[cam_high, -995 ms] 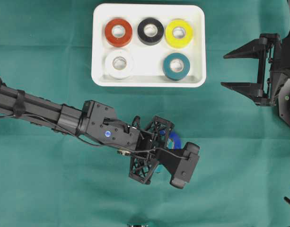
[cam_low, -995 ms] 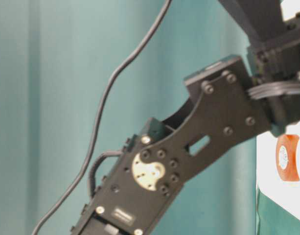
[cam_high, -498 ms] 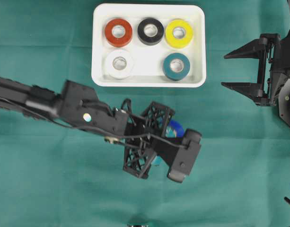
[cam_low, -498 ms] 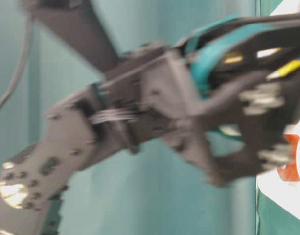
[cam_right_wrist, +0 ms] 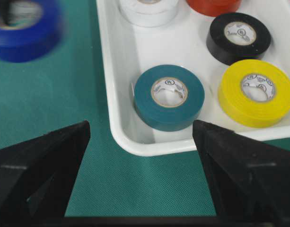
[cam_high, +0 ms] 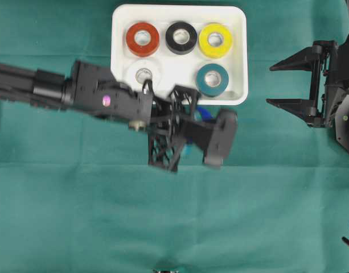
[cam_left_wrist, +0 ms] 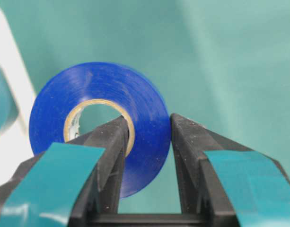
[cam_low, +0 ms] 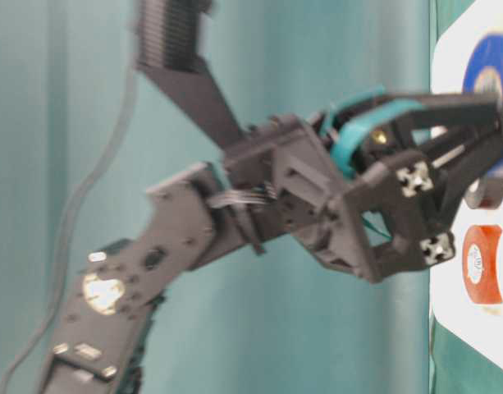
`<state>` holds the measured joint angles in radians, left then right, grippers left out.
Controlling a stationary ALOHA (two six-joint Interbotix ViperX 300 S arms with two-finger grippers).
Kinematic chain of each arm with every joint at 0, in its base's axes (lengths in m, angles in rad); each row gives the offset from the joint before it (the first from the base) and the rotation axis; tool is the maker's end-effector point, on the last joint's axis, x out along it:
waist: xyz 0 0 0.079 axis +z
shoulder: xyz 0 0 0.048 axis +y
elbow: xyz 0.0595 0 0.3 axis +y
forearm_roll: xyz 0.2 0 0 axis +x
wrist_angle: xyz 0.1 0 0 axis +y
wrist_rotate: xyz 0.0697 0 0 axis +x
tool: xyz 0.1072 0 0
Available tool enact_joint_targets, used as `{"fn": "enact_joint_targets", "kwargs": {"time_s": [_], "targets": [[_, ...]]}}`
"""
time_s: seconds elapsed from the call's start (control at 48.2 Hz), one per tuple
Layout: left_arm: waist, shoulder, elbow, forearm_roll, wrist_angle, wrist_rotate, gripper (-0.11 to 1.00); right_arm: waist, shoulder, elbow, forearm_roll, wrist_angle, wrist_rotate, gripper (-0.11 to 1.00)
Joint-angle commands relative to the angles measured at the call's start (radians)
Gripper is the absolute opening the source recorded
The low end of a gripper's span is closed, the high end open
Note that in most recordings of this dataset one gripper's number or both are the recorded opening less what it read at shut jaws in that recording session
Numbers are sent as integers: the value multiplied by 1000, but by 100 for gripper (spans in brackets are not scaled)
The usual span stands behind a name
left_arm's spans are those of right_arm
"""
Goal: Put the tape alternately from left to right into the white case.
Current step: 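Lift the blue roll and carry it into the tray's center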
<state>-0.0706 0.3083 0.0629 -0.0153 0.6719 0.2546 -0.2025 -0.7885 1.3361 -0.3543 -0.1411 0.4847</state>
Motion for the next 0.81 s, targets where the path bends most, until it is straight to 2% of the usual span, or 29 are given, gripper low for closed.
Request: {"fn": "enact_joint_targets", "kwargs": {"time_s": [0.0,0.353,0.601,0.788], "targets": [[29,-43,3,2,-9,6,25,0,0,-6,2,-5,2,54],[129,-41,51,2,-66,12,25,0,0,-6,2,-5,3,54],[181,-38,69,2,-103,78,25,2,0,-6,2,-5,3,54],[196,-38,71,2,-112,91,25,0,0,-6,2,-5,3,54]]}}
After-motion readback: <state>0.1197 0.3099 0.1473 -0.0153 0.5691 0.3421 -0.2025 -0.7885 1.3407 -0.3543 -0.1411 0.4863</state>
